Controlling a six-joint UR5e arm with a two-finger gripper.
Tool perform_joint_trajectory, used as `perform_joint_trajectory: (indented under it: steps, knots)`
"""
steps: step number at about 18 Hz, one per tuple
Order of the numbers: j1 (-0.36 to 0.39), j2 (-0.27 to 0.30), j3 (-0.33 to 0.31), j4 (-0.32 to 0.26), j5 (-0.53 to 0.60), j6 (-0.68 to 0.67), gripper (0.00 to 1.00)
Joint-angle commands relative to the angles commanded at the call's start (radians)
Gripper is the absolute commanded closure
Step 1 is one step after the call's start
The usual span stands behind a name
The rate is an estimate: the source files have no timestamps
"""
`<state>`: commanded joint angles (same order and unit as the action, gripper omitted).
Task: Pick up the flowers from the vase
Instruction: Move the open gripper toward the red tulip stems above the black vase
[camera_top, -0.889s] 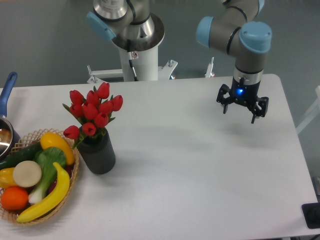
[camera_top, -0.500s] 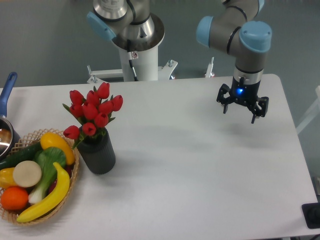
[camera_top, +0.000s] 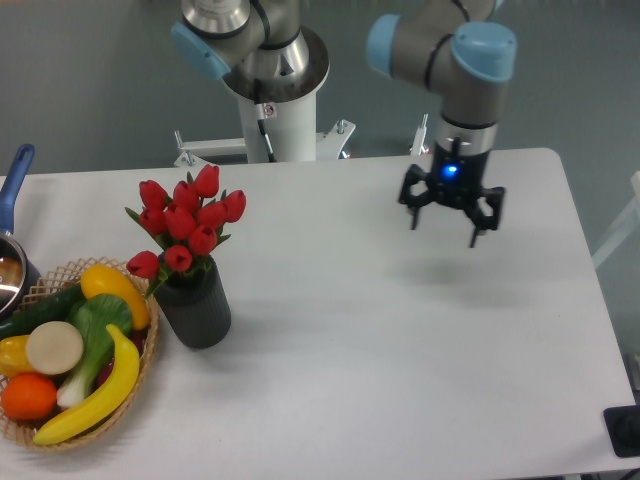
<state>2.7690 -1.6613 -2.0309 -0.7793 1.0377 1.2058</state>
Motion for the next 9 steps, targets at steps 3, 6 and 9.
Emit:
perform_joint_trajectory:
  steps: [3,6,9]
  knots:
    - [-0.069,-0.002,0.001,0.002,-0.131,0.001,0.00]
    - [-0.114,0.001,-0.020,0.002,-0.209,0.011,0.00]
    - [-0.132,0.009,-0.052,0.002,-0.348,0.050,0.00]
